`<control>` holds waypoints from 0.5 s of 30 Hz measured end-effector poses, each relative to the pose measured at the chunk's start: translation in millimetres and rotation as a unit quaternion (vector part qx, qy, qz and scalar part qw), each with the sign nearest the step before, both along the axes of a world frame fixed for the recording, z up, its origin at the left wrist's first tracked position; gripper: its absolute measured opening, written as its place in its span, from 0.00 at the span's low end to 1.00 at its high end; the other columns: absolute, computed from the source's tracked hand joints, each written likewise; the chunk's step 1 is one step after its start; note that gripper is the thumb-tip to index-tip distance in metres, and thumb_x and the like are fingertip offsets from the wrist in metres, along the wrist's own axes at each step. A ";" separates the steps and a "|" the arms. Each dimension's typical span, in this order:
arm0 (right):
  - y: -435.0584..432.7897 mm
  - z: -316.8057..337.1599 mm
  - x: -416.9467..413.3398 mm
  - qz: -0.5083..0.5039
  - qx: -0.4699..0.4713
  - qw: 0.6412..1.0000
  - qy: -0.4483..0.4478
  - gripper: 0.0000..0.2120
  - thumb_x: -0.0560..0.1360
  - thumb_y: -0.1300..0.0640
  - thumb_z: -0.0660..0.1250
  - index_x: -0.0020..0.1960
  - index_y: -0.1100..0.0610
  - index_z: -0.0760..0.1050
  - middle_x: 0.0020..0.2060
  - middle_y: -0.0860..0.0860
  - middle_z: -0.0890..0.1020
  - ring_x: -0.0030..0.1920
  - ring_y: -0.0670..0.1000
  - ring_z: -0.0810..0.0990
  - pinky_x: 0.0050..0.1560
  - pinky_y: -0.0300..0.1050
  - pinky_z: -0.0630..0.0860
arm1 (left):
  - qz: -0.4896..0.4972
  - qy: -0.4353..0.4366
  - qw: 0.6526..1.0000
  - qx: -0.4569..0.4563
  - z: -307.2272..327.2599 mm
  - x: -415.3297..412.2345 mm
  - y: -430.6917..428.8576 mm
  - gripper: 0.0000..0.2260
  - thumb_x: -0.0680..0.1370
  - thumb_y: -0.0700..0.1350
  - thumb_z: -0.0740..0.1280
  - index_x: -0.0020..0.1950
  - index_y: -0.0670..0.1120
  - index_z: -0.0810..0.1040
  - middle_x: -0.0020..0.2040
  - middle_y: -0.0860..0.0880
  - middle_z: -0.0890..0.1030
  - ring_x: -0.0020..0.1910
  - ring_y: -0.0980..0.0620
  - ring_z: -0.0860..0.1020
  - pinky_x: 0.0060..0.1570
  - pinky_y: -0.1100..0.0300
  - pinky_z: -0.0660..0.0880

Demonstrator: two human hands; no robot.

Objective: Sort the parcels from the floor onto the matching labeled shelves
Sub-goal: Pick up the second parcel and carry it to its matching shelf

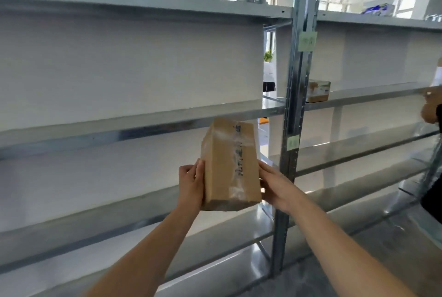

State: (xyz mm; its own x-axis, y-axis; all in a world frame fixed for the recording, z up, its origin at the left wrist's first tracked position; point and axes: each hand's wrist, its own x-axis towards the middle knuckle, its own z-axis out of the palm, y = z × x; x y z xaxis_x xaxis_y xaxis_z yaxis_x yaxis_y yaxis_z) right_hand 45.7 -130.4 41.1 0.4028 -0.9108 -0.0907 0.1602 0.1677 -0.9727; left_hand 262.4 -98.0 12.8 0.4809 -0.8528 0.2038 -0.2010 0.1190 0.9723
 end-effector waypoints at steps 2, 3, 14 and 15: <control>10.6 3.0 25.2 0.026 -0.011 1.000 -0.011 0.15 0.81 0.48 0.63 0.66 0.47 0.77 0.47 0.51 0.85 0.45 0.51 0.83 0.44 0.47 0.79 | -0.010 -0.006 1.000 0.000 14.8 14.2 20.5 0.24 0.82 0.60 0.57 0.42 0.42 0.77 0.41 0.41 0.76 0.39 0.48 0.75 0.45 0.42 0.77; 14.3 1.8 36.1 0.032 -0.015 0.999 -0.014 0.17 0.80 0.46 0.64 0.67 0.47 0.76 0.48 0.51 0.85 0.47 0.50 0.82 0.46 0.47 0.78 | -0.016 0.014 1.000 -0.002 18.5 19.1 29.6 0.19 0.84 0.57 0.56 0.42 0.49 0.79 0.42 0.45 0.79 0.42 0.48 0.78 0.48 0.46 0.77; 40.5 -8.7 145.2 0.080 0.033 0.996 0.009 0.30 0.69 0.27 0.66 0.68 0.36 0.73 0.68 0.47 0.76 0.67 0.62 0.72 0.64 0.66 0.74 | -0.185 0.220 0.956 0.057 15.2 111.1 94.8 0.32 0.73 0.72 0.56 0.67 0.55 0.76 0.60 0.47 0.84 0.59 0.43 0.82 0.64 0.39 0.75; 44.6 -11.5 155.3 0.077 0.029 0.996 0.020 0.31 0.69 0.27 0.66 0.69 0.36 0.71 0.68 0.47 0.76 0.66 0.62 0.73 0.62 0.65 0.75 | -0.187 0.217 0.956 0.062 11.4 125.0 98.8 0.31 0.73 0.70 0.60 0.68 0.53 0.75 0.60 0.46 0.84 0.59 0.43 0.82 0.65 0.39 0.75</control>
State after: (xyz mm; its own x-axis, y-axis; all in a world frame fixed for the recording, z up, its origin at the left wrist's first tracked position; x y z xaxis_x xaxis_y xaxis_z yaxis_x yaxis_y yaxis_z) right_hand 201.0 -85.8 29.7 0.5331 -0.8307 -0.1606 0.0900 0.2444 -0.9655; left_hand 387.4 0.8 24.2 0.1543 -0.9863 -0.0592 0.2595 -0.0173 0.9656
